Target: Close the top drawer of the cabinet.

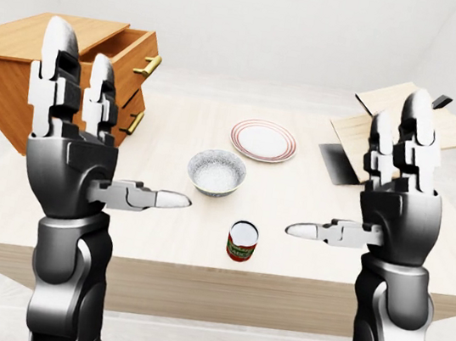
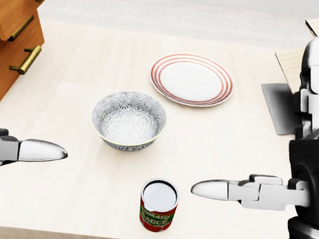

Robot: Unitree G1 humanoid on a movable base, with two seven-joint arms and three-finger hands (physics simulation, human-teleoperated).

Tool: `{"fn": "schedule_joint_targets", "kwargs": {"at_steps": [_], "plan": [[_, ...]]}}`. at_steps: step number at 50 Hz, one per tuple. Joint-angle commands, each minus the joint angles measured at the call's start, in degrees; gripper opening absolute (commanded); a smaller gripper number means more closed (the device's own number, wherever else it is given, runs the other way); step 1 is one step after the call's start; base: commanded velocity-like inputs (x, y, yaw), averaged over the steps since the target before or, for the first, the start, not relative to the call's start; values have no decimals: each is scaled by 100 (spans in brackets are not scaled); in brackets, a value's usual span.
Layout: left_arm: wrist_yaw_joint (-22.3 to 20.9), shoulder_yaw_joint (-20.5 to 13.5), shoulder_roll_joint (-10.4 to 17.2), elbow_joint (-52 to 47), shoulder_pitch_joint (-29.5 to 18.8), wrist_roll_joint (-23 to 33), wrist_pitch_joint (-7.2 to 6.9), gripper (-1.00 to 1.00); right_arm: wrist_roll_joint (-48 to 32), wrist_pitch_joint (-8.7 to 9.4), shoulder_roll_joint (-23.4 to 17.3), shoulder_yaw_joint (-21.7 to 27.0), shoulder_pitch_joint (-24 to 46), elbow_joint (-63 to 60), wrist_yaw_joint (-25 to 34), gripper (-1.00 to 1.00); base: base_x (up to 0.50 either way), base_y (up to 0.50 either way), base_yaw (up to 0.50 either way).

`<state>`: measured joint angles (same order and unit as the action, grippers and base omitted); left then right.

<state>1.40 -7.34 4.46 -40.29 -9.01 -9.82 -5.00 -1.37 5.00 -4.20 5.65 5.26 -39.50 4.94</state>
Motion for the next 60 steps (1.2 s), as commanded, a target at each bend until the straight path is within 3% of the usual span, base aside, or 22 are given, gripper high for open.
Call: {"fn": "schedule_joint_targets", "kwargs": {"at_steps": [1, 18, 20, 22, 27, 30, 31, 32, 51, 60], "plan": [[30, -163, 48, -137, -114, 35, 0, 100, -12, 0, -43, 176, 207, -521, 100, 100, 0, 0, 0], [26, -136, 109, -371, -119, 274, 0, 100, -69, 0, -82, 247, 182, -565, 172, 100, 0, 0, 0], [-72, 12, 188, -410, -85, 366, 0, 100, -64, 0, -86, 264, 226, -594, 169, 100, 0, 0, 0], [-110, -141, 41, -406, -188, 217, 0, 100, -75, 0, -94, 251, 237, -571, 167, 100, 0, 0, 0], [-124, -125, 47, -414, -115, 198, 0, 100, 161, 0, -62, 255, 303, -809, 285, 100, 0, 10, 0], [-137, -121, 69, -418, -90, 218, 0, 100, 145, 0, -66, 176, 179, -676, 320, 100, 5, 50, 0], [-234, 16, 253, -384, -31, 431, 0, 100, 147, 0, -49, 162, 90, -602, 342, 100, 8, 50, 0], [-235, -86, 139, -390, -61, 318, 0, 100, 144, 0, -52, 176, 85, -626, 342, 100, 8, 50, 0], [-272, -133, 124, -397, -135, 528, 0, 100, 181, 0, 53, 141, -101, -496, 333, 100, 8, 50, 0], [-338, -144, 84, -424, 129, 619, 0, 100, 129, 0, 14, 126, -164, -516, 352, 100, 8, 50, 0]]}}
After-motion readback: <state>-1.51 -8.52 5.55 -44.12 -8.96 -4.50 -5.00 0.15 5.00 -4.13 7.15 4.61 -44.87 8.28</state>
